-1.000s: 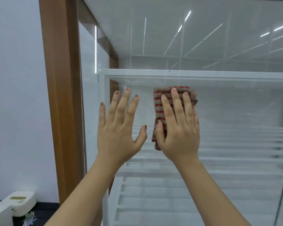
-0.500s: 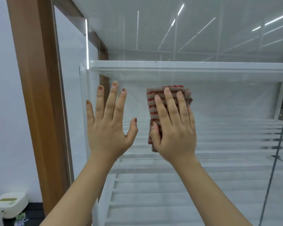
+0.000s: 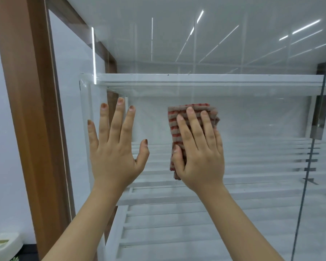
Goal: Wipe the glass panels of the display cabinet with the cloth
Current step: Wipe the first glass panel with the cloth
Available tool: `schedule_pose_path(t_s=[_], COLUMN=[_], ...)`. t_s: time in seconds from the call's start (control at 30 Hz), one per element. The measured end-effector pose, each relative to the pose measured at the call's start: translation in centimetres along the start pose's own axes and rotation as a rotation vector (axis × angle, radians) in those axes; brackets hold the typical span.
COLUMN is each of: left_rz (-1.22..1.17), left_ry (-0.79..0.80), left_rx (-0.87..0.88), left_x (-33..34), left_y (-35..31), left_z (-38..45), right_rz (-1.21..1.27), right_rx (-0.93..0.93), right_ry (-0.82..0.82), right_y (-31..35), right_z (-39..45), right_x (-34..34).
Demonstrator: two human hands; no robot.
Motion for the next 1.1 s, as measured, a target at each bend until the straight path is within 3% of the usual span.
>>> schedule_pose_path(t_s=[0.37,0.63,0.73,0.93,1.1], left_rz=[0.009,-0.072,-0.111,-0.129,-0.045], left_ry=[0.022,0.048,0.04,0.011,0.026], left_rx=[-0.017,-0.071,-0.112,0.077,0.06], left_x=[0.1,-0.3,-1.1,-1.5,-0.5], left_y=[0.0,-0.4,-2.5,-10.7,-11.7], left_z=[0.1,0.2,0.5,1.8,1.8], right_rz=[-0.006,-0.015,-0.02,-0.021,-0.02], right_rx=[0.148,-0.01,0.02,0.123,-0.004], right_ry=[-0.119,0.011,-0.01,-0.079,-0.017], right_y=[-3.1,-2.9,-4.7,-7.8,-8.4], right_z=[-2.0,0.2,1.2,-1.3,-1.1], right_x=[-1.6,-1.5,-2.6,-4.3,-4.7])
Point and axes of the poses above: each hand's wrist, its own z-axis towards the middle knuckle, its own x-axis out of the palm, y = z × x, the point moved 5 cm from there along z, towards the middle knuckle, and after that the axes turned 15 degrees about z, right-handed, at the moved point
